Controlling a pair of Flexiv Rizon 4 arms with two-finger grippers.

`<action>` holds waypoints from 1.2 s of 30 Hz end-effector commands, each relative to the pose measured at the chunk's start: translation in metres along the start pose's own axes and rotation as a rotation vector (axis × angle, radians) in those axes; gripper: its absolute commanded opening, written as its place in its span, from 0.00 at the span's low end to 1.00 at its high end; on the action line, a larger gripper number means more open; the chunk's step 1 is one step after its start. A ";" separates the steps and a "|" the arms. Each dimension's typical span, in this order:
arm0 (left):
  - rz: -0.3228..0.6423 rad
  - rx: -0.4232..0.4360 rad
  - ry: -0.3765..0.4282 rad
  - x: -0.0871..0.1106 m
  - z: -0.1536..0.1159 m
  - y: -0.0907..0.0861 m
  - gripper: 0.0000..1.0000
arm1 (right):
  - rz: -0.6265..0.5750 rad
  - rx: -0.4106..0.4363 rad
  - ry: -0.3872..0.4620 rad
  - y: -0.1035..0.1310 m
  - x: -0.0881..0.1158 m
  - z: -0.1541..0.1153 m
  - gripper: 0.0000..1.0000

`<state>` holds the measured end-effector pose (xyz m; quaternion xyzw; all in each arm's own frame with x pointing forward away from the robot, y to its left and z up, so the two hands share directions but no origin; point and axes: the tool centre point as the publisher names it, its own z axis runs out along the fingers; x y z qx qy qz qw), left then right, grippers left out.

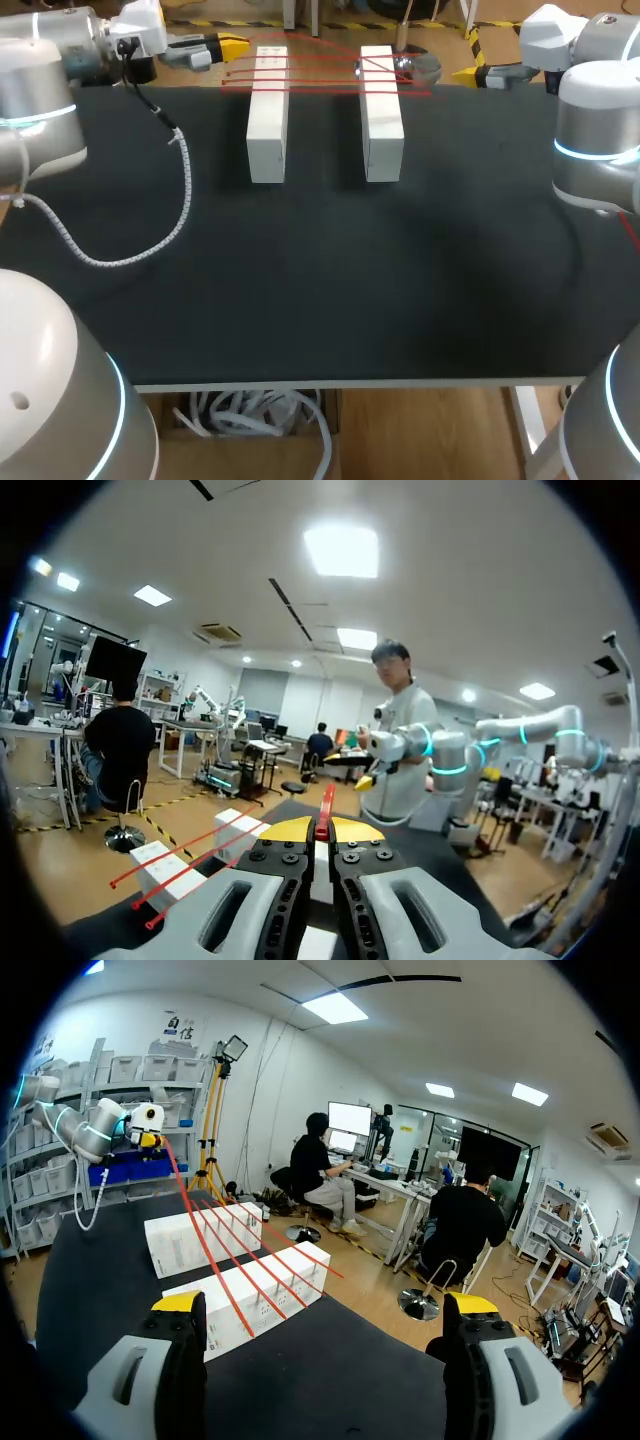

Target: Grab the tape and strap the tape.

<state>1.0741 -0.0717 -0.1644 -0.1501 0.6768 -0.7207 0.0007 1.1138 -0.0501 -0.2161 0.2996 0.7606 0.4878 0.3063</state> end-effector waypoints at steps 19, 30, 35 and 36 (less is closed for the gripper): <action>-0.103 0.099 -0.010 0.019 0.015 -0.025 0.00 | 0.000 0.000 0.000 0.000 0.000 0.000 1.00; -0.094 0.145 -0.005 0.025 0.015 -0.037 0.00 | 0.000 0.000 0.000 0.000 0.000 0.000 1.00; -0.042 0.182 0.028 0.027 0.016 -0.040 0.00 | 0.000 0.000 0.000 0.000 0.000 0.000 1.00; -0.029 0.190 0.031 0.027 0.016 -0.040 0.00 | 0.000 0.000 0.000 0.000 0.000 0.000 1.00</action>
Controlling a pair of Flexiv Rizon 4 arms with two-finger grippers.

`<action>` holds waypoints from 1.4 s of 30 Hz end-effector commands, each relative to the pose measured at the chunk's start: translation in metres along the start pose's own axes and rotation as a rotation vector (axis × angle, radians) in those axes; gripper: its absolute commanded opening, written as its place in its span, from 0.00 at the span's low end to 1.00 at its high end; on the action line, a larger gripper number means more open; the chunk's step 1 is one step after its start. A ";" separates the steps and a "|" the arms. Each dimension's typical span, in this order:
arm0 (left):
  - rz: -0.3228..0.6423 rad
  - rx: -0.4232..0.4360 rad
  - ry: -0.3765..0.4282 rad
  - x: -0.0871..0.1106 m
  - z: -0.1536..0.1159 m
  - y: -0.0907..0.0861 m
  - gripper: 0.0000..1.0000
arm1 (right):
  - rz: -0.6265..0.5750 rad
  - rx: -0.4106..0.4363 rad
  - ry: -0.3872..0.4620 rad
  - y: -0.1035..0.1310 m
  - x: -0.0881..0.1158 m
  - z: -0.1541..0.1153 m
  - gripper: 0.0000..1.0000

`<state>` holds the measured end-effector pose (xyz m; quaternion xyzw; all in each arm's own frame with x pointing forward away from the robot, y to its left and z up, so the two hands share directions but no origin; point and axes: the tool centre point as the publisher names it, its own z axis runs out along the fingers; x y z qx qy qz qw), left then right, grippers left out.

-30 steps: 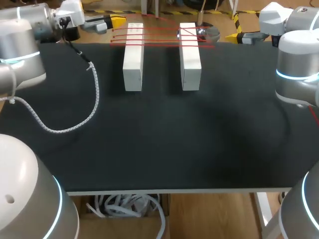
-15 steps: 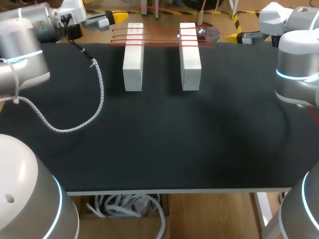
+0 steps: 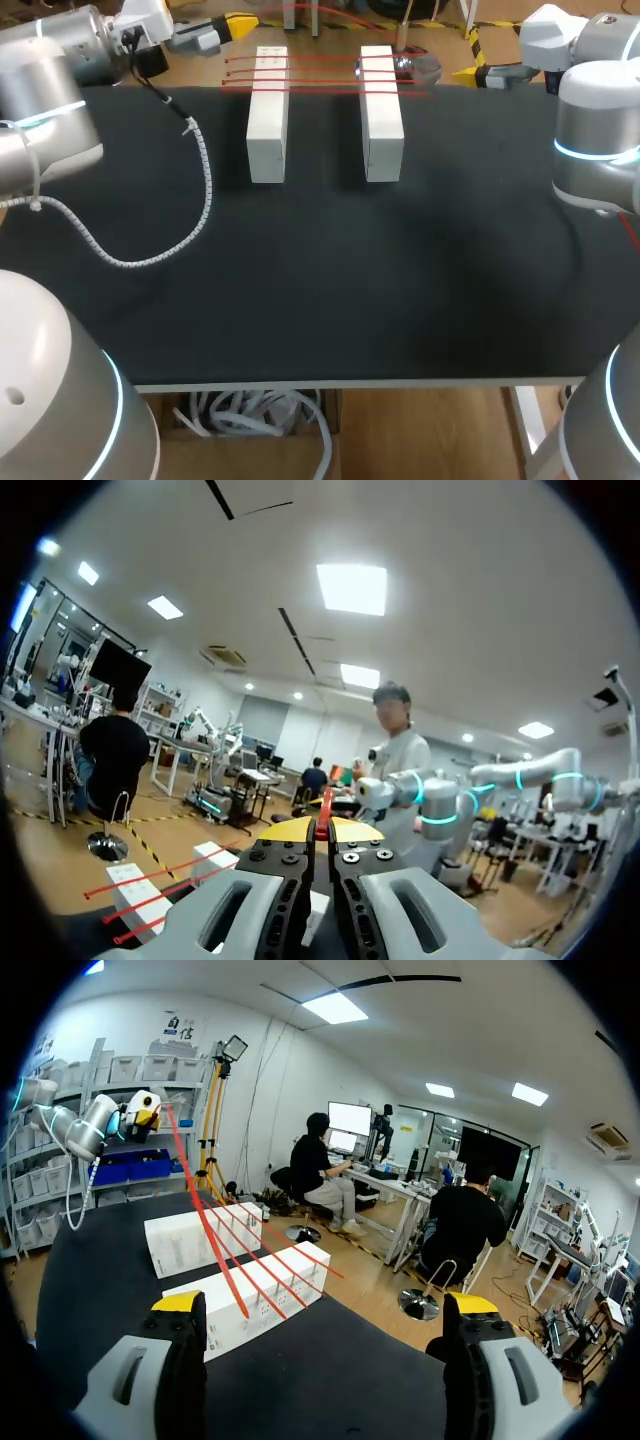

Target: Grab the tape and strap the tape.

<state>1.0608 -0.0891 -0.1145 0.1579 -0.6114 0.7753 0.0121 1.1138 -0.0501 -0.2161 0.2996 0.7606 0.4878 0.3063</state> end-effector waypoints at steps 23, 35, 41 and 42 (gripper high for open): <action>0.137 0.031 0.046 0.002 0.007 0.003 0.00 | 0.000 0.000 0.000 0.000 0.000 0.000 1.00; 0.139 0.032 0.039 0.001 0.006 0.002 0.00 | 0.000 0.000 0.000 0.000 0.000 0.000 1.00; 0.139 0.032 0.039 0.001 0.006 0.002 0.00 | 0.000 0.000 0.000 0.000 0.000 0.000 1.00; 0.139 0.032 0.039 0.001 0.006 0.002 0.00 | 0.000 0.000 0.000 0.000 0.000 0.000 1.00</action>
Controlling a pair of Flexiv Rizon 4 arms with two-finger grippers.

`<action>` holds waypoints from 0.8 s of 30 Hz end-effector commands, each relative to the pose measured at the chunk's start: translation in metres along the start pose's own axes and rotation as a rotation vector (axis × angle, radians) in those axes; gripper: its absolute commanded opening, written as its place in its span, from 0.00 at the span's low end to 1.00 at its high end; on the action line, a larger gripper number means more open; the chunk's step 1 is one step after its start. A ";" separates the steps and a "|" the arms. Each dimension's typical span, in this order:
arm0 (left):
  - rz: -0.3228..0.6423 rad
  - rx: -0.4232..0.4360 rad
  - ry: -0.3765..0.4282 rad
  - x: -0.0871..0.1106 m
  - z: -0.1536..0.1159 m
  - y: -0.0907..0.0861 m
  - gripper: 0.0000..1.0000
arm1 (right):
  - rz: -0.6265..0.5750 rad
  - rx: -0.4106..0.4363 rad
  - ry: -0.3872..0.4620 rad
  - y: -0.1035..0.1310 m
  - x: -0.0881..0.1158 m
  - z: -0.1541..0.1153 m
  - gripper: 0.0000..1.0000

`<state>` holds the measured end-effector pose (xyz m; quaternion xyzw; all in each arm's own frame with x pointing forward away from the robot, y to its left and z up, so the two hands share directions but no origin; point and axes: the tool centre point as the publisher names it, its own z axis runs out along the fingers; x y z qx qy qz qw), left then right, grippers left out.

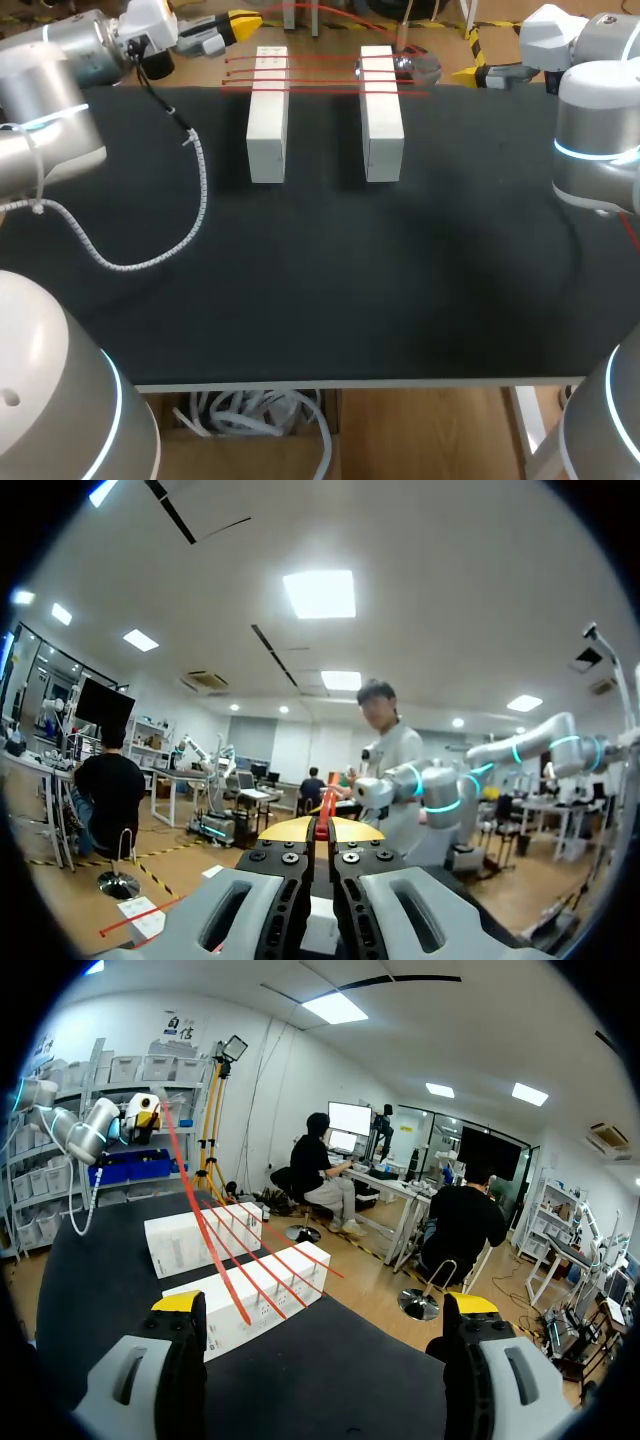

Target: Grab the tape and strap the tape.

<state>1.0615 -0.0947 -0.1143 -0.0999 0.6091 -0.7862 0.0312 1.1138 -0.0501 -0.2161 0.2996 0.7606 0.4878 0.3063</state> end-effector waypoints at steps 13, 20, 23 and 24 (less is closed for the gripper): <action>0.002 0.002 -0.001 0.000 0.000 0.001 0.00 | 0.029 -0.010 -0.074 -0.002 0.003 0.000 1.00; 0.002 0.002 -0.001 0.000 0.000 0.001 0.00 | 0.056 0.048 -0.287 -0.013 -0.002 -0.011 1.00; 0.002 0.002 -0.001 0.000 0.000 0.001 0.00 | 0.067 0.038 -0.322 -0.016 -0.003 -0.015 1.00; 0.002 0.002 -0.001 0.000 0.000 0.001 0.00 | 0.063 0.022 -0.324 -0.016 -0.002 -0.015 1.00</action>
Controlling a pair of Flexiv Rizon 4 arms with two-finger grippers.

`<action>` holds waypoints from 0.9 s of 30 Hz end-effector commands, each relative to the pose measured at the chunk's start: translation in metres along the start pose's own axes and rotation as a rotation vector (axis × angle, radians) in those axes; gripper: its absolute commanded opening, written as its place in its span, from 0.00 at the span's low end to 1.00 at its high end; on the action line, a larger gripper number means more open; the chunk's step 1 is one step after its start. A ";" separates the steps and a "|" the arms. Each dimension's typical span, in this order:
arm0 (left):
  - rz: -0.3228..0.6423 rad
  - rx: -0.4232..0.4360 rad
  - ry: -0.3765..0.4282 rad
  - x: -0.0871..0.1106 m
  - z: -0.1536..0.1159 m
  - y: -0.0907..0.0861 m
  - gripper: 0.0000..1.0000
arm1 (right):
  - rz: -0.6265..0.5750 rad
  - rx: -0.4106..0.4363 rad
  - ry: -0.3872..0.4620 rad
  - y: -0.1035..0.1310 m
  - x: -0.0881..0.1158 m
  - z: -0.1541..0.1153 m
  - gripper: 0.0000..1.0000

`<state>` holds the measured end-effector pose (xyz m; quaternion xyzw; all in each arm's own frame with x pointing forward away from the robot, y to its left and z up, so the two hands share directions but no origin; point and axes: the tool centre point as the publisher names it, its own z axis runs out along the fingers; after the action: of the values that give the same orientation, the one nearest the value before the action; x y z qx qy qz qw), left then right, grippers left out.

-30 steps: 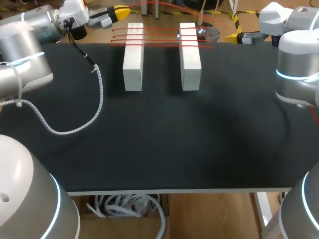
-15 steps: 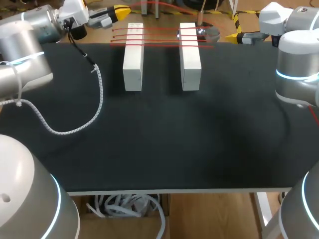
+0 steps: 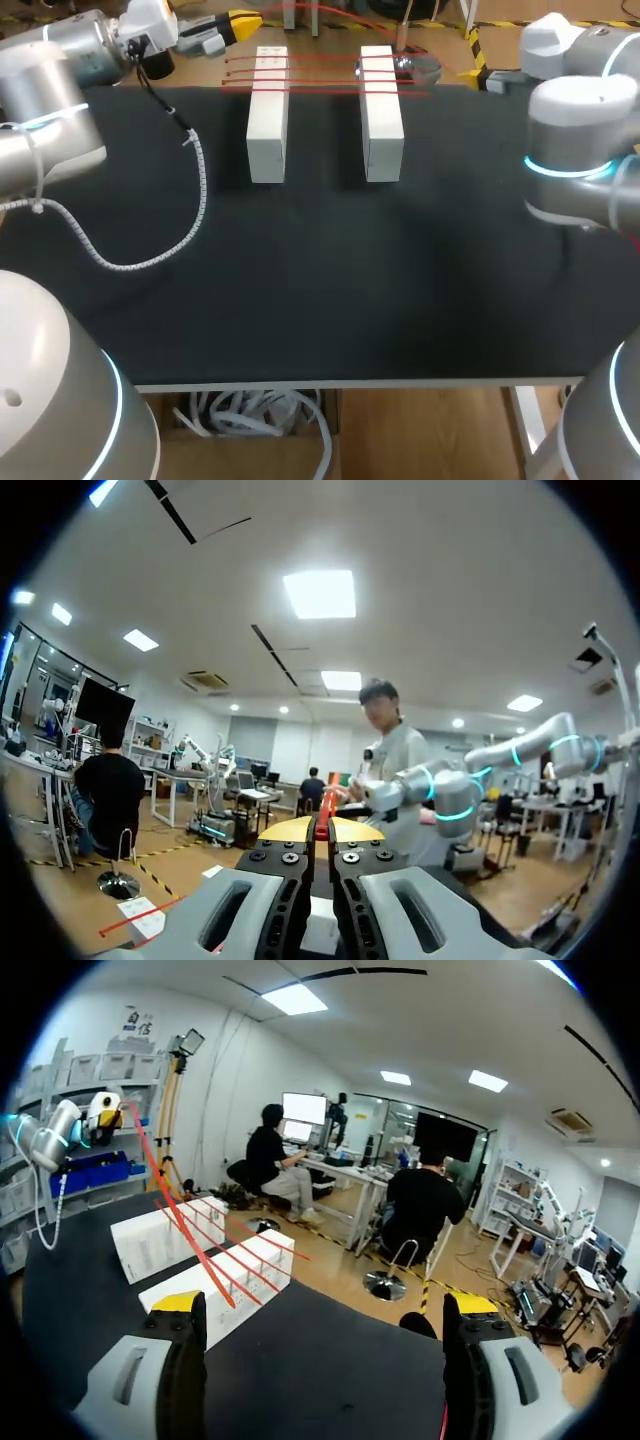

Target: Grab the tape and strap the tape.

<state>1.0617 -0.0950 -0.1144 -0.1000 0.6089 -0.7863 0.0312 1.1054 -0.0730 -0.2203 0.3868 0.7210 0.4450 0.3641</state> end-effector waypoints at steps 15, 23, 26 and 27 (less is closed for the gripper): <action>0.002 0.002 -0.001 0.000 0.000 0.001 0.00 | -0.035 -0.259 -0.116 0.011 0.017 -0.008 1.00; 0.002 0.002 -0.001 0.000 0.000 0.001 0.00 | 0.042 -0.303 -0.163 0.017 0.021 -0.012 1.00; 0.002 0.002 -0.001 0.000 0.000 0.001 0.00 | 0.129 -0.361 -0.173 0.022 0.021 -0.016 1.00; 0.002 0.002 -0.001 0.000 0.000 0.001 0.00 | 0.167 -0.415 -0.178 0.025 0.022 -0.019 1.00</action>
<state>1.0619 -0.0950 -0.1144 -0.1000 0.6091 -0.7862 0.0310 1.0889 -0.0550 -0.1939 0.4201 0.6036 0.5207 0.4337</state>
